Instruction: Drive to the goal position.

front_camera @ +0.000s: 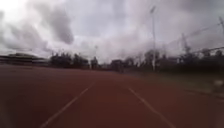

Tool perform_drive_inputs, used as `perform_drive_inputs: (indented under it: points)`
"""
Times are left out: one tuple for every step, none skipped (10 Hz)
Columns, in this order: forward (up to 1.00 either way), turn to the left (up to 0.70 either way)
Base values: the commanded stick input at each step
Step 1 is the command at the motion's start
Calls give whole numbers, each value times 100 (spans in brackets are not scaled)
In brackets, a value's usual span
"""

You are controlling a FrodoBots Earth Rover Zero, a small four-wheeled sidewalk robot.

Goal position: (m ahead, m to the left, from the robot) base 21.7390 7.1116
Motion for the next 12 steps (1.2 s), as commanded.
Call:
perform_drive_inputs:
  points:
    - [85, 0]
    - [85, 0]
    - [85, 0]
    - [85, 0]
    - [85, 0]
    - [85, 0]
    - [85, 0]
    - [85, 0]
    - [85, 0]
    - [85, 0]
    - [85, 0]
    - [85, 0]
